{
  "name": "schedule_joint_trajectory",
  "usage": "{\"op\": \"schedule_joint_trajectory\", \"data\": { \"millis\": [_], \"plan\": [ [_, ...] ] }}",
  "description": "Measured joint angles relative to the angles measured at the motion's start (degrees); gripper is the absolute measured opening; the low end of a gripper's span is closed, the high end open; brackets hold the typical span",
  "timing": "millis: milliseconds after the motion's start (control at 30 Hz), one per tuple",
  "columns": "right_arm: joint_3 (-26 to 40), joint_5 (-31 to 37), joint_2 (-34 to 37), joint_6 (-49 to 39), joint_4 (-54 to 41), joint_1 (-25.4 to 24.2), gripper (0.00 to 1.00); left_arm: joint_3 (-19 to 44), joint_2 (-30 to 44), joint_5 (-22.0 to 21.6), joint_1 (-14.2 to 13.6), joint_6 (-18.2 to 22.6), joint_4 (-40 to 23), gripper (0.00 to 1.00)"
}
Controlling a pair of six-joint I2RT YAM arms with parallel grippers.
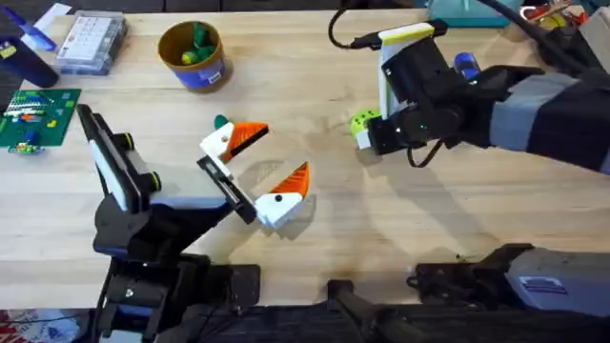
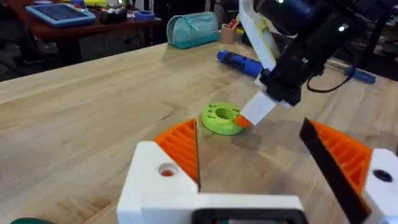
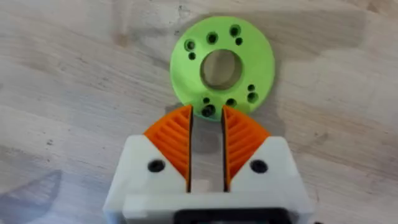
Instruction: Pick up the gripper from the table and insert it into the empty holder that is missing its gripper. Then pick up a screw, insert it into the mounting hole, and use the screwdriver to tighten it. Finally, clean up the table by picking up the vegetable and placing it into the bucket.
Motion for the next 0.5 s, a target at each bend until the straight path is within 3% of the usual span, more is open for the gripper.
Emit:
{"op": "schedule_joint_trajectory", "data": {
  "millis": [500],
  "plan": [
    [0.0, 0.1, 0.0, -0.2, 0.0, 0.0, 0.186, 0.0, 0.0, 0.0, 0.0, 0.0, 0.0, 0.991]
  ]
}}
